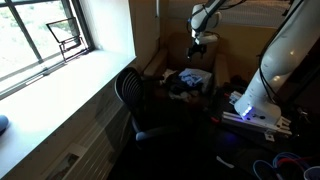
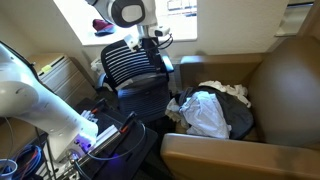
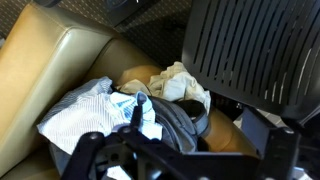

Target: Pick the shirt from the bag and put it on the chair

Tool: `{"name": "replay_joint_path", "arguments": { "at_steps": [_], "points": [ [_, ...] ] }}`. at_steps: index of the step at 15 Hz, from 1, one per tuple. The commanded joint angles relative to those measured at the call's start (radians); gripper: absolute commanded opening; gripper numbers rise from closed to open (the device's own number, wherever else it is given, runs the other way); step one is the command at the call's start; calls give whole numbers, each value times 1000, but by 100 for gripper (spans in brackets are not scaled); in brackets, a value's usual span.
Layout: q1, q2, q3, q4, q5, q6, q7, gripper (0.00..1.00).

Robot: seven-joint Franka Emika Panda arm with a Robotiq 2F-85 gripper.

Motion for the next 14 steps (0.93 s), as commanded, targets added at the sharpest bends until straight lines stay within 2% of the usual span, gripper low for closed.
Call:
{"name": "replay_joint_path", "arguments": {
  "at_steps": [1, 3, 5, 7, 9, 10, 12, 13, 14],
  "points": [
    [9, -22, 8, -17, -18, 15, 8, 100],
    [0, 28, -6, -18, -135, 99, 121, 100],
    [-33, 126, -55, 0, -217, 191, 248, 100],
    [-53, 227, -122, 31, -241, 271, 317, 100],
    [-74, 346, -176, 94, -170, 273, 297, 100],
    [-27, 232, -174, 21, -189, 257, 284, 100],
    [-28, 283, -201, 41, -182, 268, 271, 100],
    [-23, 278, -199, 41, -183, 268, 273, 100],
    [-9, 236, -203, -1, -227, 321, 240, 100]
  ]
}}
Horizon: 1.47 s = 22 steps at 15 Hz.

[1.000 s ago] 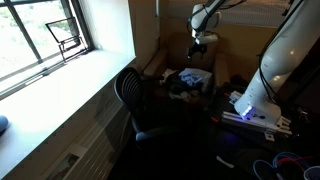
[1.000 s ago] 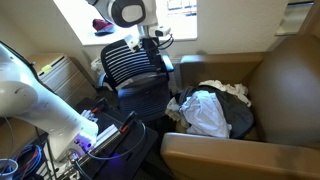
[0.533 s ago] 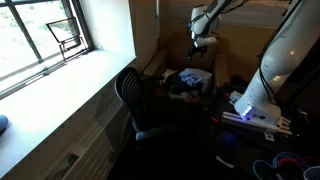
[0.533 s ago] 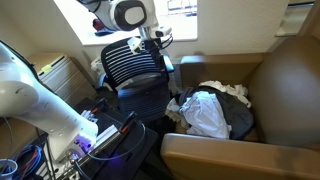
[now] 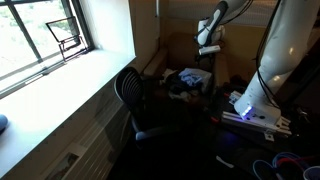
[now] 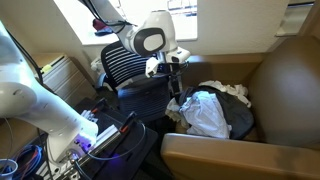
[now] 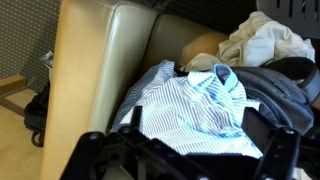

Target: Pick the shirt from the bag and put it on the chair

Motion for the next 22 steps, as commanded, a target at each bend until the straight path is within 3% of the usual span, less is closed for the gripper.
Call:
{"name": "replay_joint_path", "arguments": {
  "at_steps": [1, 4, 7, 10, 11, 14, 16, 17, 18, 20, 22],
  "points": [
    [31, -28, -25, -47, -58, 75, -103, 100],
    [-52, 94, 50, 0, 51, 95, -352, 100],
    [-49, 195, 24, 52, -4, 70, -476, 100],
    [103, 341, -140, 130, -115, 127, -221, 100],
    [36, 244, -75, 67, -62, 91, -332, 100],
    [57, 283, -89, 86, -59, 97, -314, 100],
    [97, 306, -121, 74, -77, 189, -249, 100],
    [86, 363, -95, 119, -70, 157, -286, 100],
    [15, 385, -15, 152, -34, 108, -383, 100],
    [-34, 465, 51, 225, -12, 73, -478, 100],
    [-26, 540, 50, 294, -2, 63, -492, 100]
  ]
}}
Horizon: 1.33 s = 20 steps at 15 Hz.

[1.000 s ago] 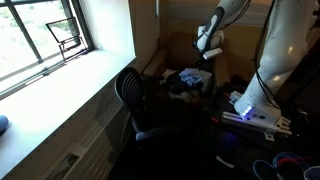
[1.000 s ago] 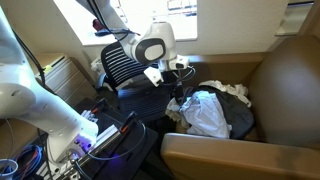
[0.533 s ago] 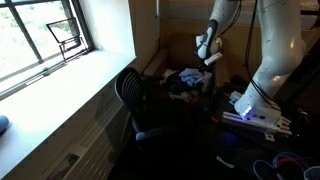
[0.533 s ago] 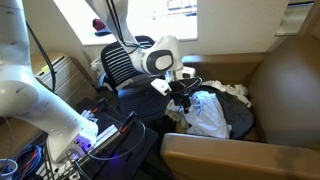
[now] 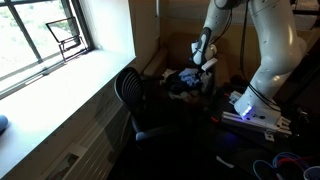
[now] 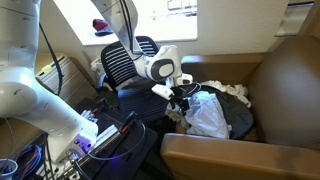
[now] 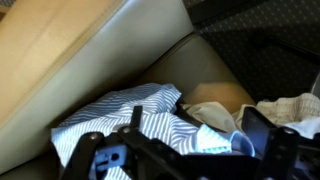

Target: Pick the shirt from the bag and put it on the chair

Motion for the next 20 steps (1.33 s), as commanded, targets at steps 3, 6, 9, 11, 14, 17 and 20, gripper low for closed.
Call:
{"name": "replay_joint_path", "arguments": {
  "at_steps": [3, 6, 9, 11, 14, 17, 20],
  "points": [
    [58, 209, -73, 198, 30, 79, 85, 100],
    [85, 275, -98, 255, 117, 165, 191, 100],
    [91, 265, -94, 252, 168, 112, 175, 91],
    [81, 282, -75, 281, 194, 80, 185, 52],
    [51, 262, -51, 292, 211, 46, 160, 42],
    [46, 253, -50, 306, 221, 32, 158, 20],
    [30, 229, -36, 349, 220, -84, 135, 3]
  ]
}}
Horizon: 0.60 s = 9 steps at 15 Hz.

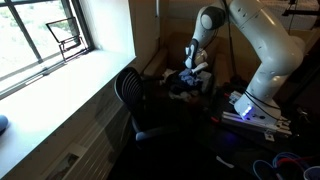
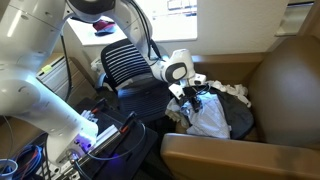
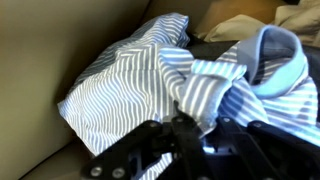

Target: Pick the shirt from the bag and put it on the chair

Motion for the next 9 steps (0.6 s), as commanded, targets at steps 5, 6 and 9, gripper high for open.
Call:
{"name": "replay_joint_path", "arguments": {
  "at_steps": [5, 6, 9],
  "points": [
    [-80, -263, 77, 14, 27, -290, -128, 1],
    [-81, -320, 80, -25, 23, -223, -140, 1],
    [-63, -491, 67, -118, -8, -107, -163, 1]
  ]
}}
